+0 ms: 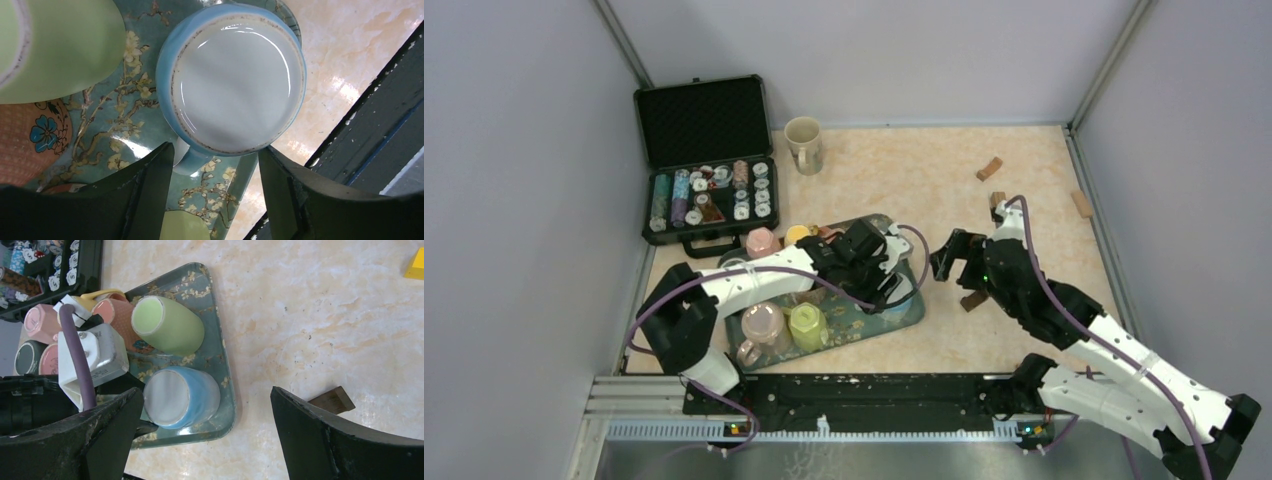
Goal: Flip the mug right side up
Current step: Turn over the cup at the center of the board.
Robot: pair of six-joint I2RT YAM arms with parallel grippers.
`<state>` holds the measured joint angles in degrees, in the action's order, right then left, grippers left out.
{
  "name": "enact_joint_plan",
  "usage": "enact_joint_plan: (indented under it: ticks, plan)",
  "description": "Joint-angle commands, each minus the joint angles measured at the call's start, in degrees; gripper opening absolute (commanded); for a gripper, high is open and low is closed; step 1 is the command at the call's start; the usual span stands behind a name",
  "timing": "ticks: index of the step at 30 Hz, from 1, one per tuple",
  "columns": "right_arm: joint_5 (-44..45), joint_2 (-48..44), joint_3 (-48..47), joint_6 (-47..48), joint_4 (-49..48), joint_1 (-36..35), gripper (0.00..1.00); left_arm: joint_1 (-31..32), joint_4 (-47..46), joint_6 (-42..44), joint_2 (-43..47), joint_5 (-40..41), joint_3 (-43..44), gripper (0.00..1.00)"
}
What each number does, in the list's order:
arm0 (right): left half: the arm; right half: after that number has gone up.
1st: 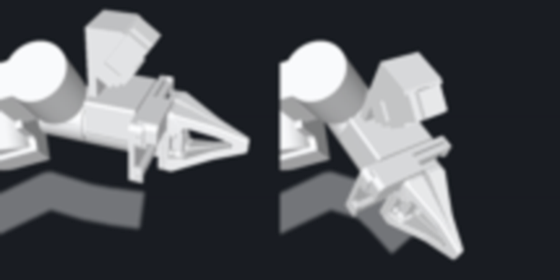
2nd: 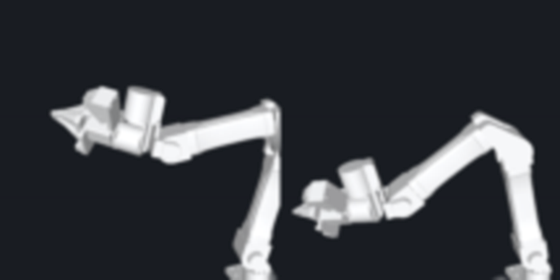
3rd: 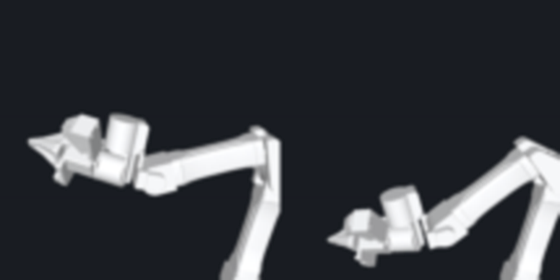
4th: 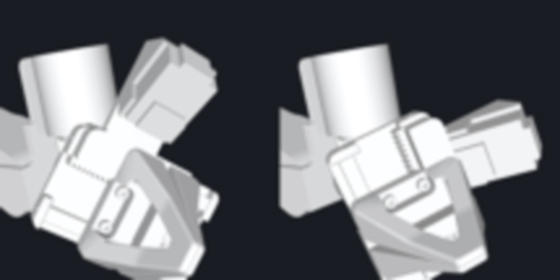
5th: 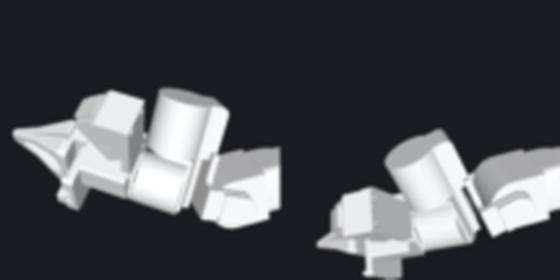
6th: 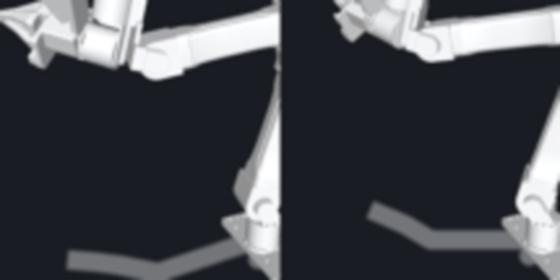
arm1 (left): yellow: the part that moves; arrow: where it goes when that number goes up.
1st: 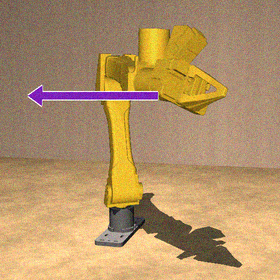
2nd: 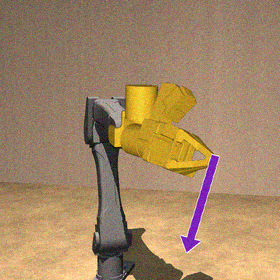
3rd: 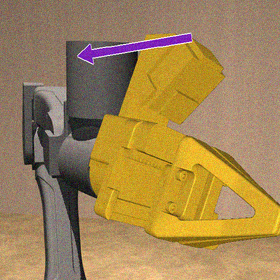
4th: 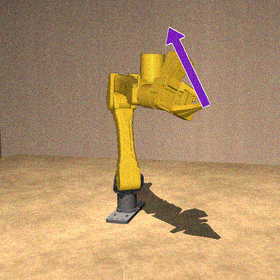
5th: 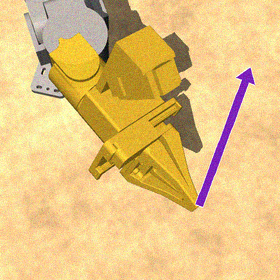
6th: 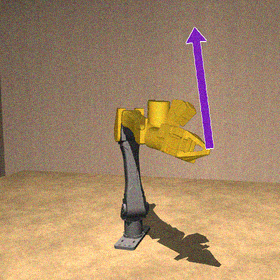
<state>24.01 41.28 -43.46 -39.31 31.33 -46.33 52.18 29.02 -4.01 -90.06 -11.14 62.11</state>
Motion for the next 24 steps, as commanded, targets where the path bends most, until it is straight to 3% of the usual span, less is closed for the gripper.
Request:
enact_joint_plan:
  ticks: [1,10,24]
  plan:
    - [1.9,-1.3,0.3,-0.6,-0.6,0.0,0.99,0.3,1.0,2.7,-0.4,0.7,2.1,0.66]
    - [4.8,-5.7,0.8,-1.1,-0.3,0.0,0.99,1.1,1.3,3.6,-1.8,0.6,2.1,0.49]
    - [5.5,-8.0,1.0,-0.6,0.1,0.0,0.99,1.8,0.5,3.6,-4.3,4.4,3.0,0.42]
